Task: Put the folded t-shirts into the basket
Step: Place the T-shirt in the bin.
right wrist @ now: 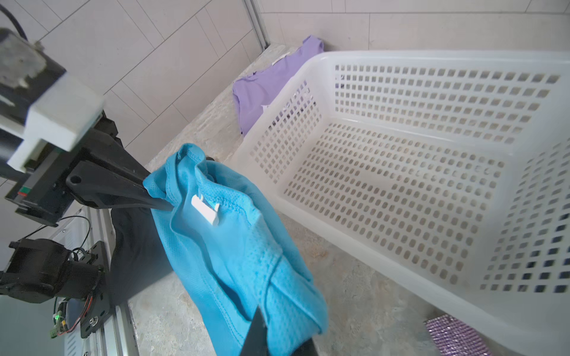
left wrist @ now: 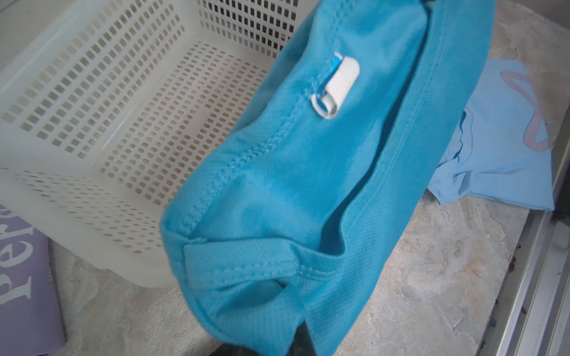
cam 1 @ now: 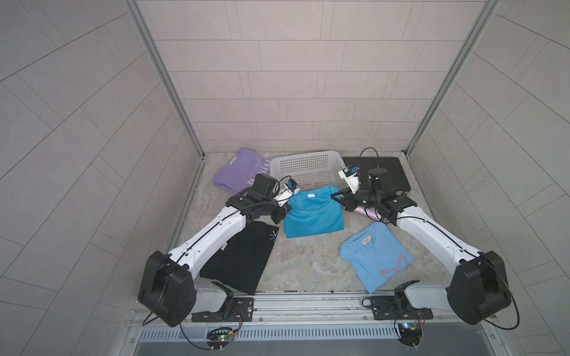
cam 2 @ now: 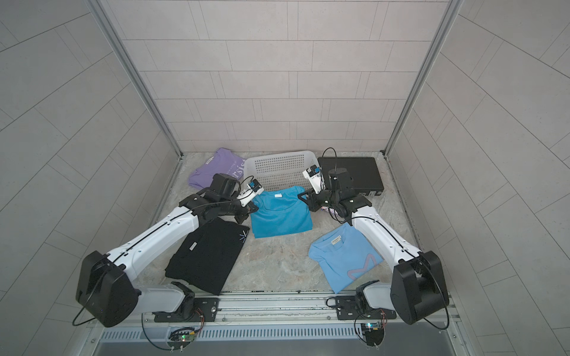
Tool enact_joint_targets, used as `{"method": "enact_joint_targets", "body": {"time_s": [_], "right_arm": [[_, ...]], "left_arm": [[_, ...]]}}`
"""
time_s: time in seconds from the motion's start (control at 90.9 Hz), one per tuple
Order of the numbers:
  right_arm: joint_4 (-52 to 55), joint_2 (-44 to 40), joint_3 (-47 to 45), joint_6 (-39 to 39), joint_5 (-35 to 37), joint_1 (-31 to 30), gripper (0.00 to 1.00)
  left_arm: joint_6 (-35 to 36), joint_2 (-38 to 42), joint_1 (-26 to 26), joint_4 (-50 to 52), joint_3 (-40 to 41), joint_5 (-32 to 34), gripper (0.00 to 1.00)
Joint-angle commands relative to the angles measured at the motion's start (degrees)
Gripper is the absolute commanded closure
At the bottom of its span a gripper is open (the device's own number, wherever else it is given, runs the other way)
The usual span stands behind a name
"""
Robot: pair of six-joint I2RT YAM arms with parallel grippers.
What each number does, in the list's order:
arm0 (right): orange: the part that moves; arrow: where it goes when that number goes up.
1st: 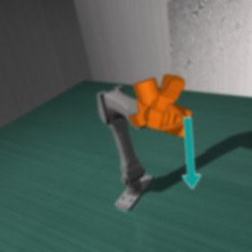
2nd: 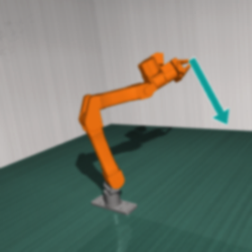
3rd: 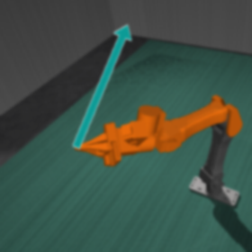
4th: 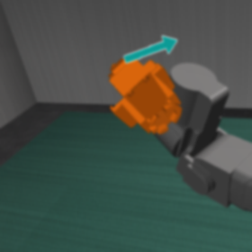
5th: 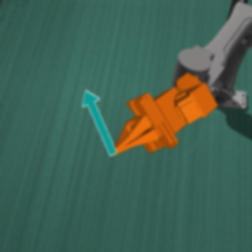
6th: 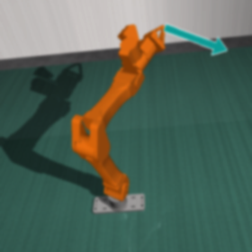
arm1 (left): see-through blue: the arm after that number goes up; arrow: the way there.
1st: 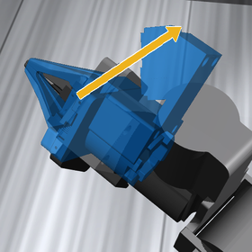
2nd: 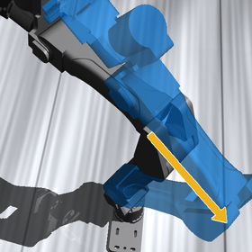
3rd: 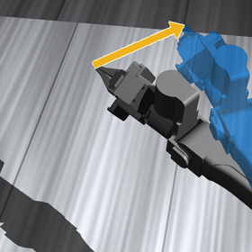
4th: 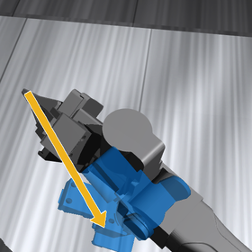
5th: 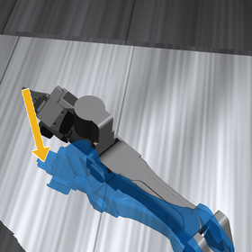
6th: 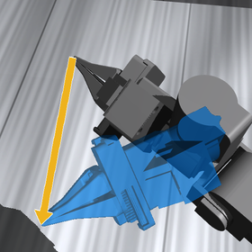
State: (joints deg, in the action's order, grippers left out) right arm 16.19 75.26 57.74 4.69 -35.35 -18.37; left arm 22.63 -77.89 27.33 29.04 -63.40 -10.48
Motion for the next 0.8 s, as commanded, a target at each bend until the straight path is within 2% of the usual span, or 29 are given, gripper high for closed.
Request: {"method": "enact_joint_targets", "body": {"time_s": [0.0, 0.209, 0.495, 0.792], "right_arm": [[3.73, 0.73, 4.52, -0.52, 0.23, 0.44, 1.0], [6.38, 4.33, 11.95, 0.53, 2.96, 1.22, 1.0], [11.51, 16.85, 26.88, 1.02, 7.71, 3.6, 1.0], [19.28, 32.74, 43.6, 1.12, 8.02, 4.75, 1.0]], "left_arm": [[-1.99, -1.95, -0.68, 4.93, -5.91, -1.67, 1.0], [-2.41, -7.4, -1.29, 9.46, -15.37, -0.88, 1.0], [-3.67, -19.79, -4.16, 12.71, -30.47, -0.18, 1.0], [-5.32, -33.64, -7.35, 19.1, -44.08, -2.27, 1.0]]}}
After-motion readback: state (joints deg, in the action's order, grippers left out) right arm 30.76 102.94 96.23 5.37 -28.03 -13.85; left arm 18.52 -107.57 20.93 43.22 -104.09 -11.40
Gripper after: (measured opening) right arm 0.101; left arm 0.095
